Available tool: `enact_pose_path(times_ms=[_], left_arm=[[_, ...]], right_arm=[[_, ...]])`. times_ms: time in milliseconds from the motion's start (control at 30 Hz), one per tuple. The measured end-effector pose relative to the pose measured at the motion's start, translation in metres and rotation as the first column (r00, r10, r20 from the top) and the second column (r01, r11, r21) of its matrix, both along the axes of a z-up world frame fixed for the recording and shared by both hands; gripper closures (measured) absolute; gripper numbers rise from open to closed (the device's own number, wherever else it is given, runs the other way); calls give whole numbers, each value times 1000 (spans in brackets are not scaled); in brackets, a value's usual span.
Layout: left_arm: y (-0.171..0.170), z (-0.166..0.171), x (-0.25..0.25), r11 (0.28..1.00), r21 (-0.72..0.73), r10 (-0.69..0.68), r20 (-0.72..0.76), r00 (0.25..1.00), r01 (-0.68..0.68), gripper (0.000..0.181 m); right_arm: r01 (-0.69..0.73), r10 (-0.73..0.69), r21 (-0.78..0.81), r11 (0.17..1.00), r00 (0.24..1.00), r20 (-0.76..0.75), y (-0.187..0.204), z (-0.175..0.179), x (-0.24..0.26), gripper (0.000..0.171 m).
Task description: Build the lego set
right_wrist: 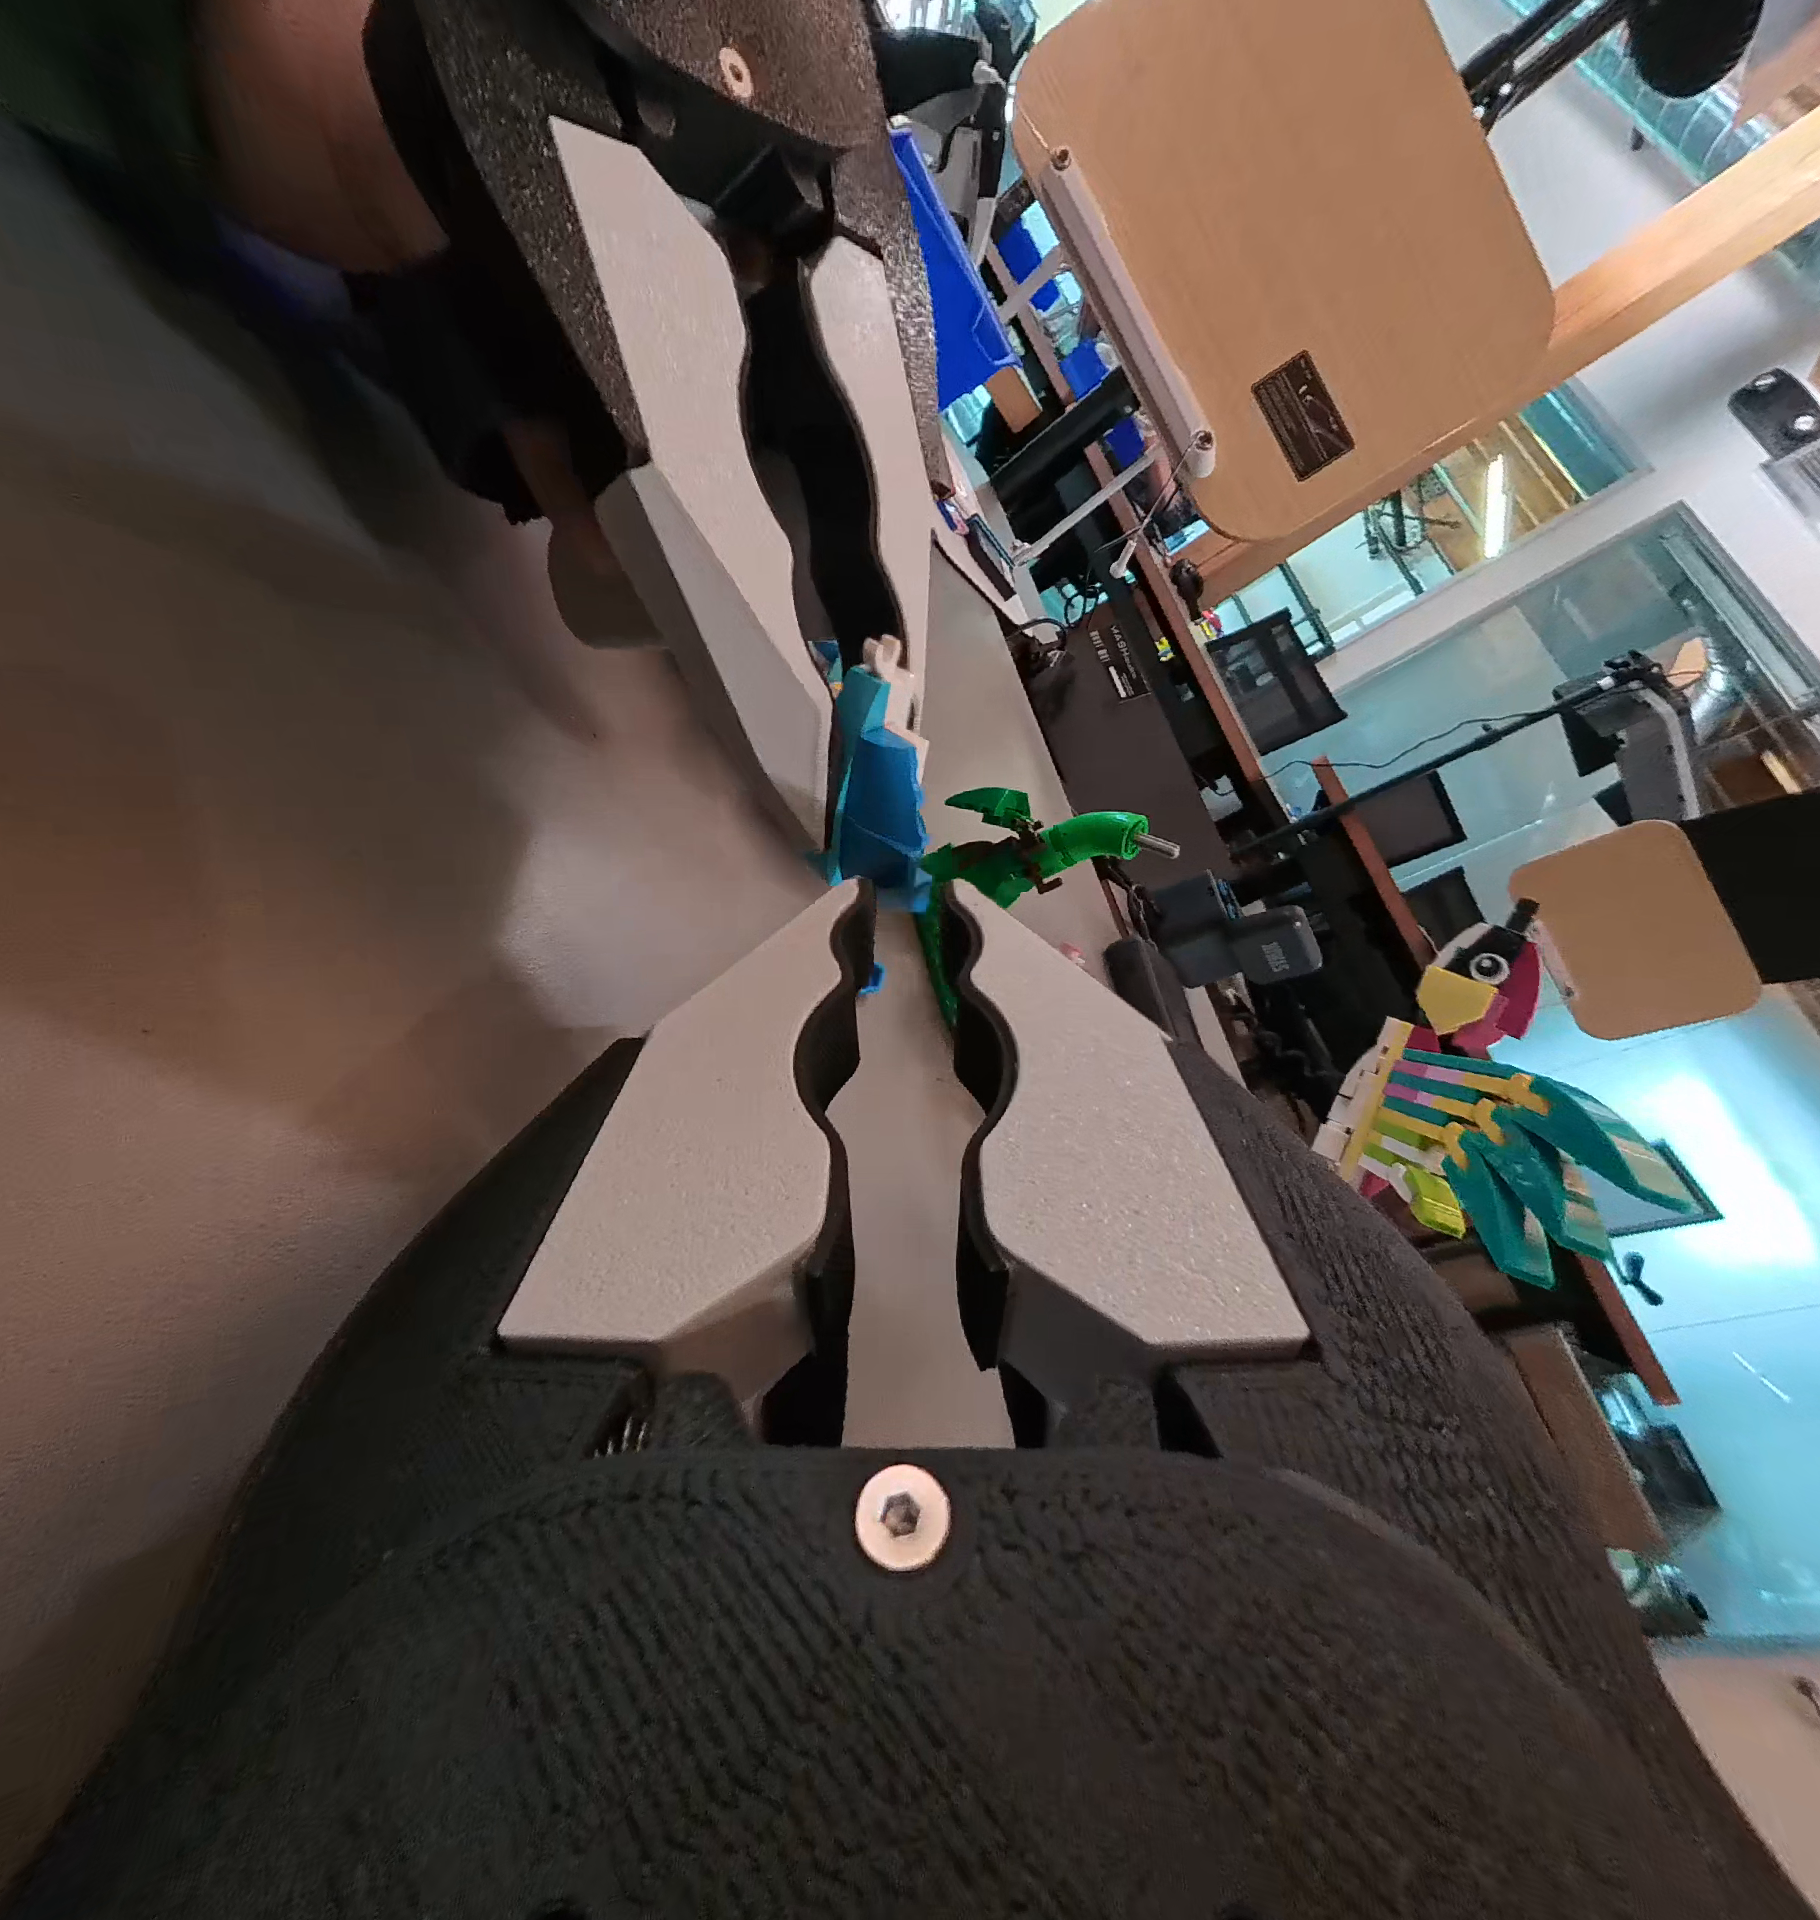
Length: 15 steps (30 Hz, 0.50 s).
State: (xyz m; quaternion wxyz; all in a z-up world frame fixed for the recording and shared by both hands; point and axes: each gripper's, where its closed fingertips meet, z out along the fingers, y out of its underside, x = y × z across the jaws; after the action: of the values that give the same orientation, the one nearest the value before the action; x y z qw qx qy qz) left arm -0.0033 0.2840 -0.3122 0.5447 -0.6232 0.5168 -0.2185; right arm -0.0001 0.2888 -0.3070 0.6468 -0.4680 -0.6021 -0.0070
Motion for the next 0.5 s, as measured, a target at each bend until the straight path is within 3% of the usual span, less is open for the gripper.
enact_pose_path(times_ms=[133, 200, 267, 333, 500], left_arm=[[1, 6, 0, 999, -34, 6, 58, 998, -4, 169], [6, 32, -6, 998, -48, 38, 231, 972, -28, 169], [17, 52, -23, 993, -93, 99, 372, 923, -69, 170], [23, 43, -31, 989, -112, 131, 337, 932, -99, 170], [22, 33, -22, 988, -128, 121, 291, 949, -86, 169]], right_arm=[[19, -19, 21, 1000, 1000, 15, 2, 0, -1, 163], [-43, 45, -26, 999, 995, 89, -9, -13, -6, 171], [-124, 106, 75, 989, 972, 208, -34, -24, -24, 171], [-147, 114, 119, 982, 963, 245, -43, -28, -33, 171], [5, -7, 23, 1000, 998, 67, -11, -9, -9, 171]])
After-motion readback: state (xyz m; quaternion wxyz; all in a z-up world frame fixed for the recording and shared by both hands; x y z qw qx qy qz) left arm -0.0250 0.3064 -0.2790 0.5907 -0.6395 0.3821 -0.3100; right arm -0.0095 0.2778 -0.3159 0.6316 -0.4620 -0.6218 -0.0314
